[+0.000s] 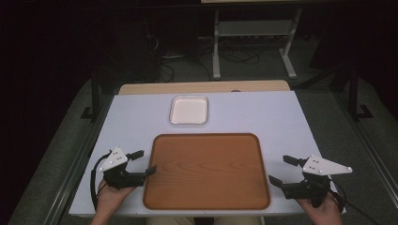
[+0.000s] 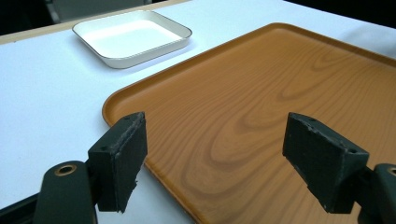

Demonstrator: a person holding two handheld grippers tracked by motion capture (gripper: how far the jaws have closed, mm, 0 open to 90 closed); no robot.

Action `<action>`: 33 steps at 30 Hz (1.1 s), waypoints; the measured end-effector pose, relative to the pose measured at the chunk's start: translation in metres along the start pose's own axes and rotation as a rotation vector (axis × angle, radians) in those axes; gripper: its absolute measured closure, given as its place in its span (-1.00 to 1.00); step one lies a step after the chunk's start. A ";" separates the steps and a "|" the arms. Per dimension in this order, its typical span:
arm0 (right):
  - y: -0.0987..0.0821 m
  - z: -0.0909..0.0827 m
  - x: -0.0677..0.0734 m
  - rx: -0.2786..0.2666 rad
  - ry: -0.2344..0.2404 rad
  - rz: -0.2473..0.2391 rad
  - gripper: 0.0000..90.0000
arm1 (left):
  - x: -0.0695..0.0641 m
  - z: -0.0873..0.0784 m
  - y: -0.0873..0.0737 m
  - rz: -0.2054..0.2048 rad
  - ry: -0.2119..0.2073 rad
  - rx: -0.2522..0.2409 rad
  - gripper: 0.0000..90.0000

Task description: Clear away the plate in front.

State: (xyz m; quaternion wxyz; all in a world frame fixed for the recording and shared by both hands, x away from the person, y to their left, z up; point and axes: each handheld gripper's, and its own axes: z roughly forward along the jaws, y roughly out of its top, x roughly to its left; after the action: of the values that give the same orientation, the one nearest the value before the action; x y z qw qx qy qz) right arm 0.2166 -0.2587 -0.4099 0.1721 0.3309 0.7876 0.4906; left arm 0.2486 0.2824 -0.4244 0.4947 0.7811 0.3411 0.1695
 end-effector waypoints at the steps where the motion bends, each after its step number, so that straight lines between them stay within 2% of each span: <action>1: 0.000 0.000 0.000 0.000 0.000 0.000 -0.71 | 0.000 0.000 0.000 0.000 0.000 0.000 -0.52; 4: 0.000 0.000 0.000 0.001 0.000 0.001 -0.71 | -0.001 0.000 0.003 -0.007 -0.006 -0.015 -0.52; 11: -0.001 0.000 -0.002 0.002 -0.007 0.002 -0.71 | -0.001 0.004 0.007 -0.011 -0.017 -0.012 -0.52; 25: -0.001 -0.002 -0.004 -0.001 -0.012 0.016 -0.71 | 0.003 0.018 0.016 -0.006 -0.024 0.040 -0.50; 33: -0.001 -0.003 -0.006 -0.008 -0.014 0.020 -0.71 | 0.006 0.030 0.025 -0.007 -0.043 0.080 -0.48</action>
State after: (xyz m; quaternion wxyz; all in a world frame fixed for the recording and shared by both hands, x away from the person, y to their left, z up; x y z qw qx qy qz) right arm 0.2188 -0.2648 -0.4099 0.1739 0.3412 0.7810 0.4933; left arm 0.2800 0.2595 -0.4166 0.4710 0.8025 0.3395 0.1372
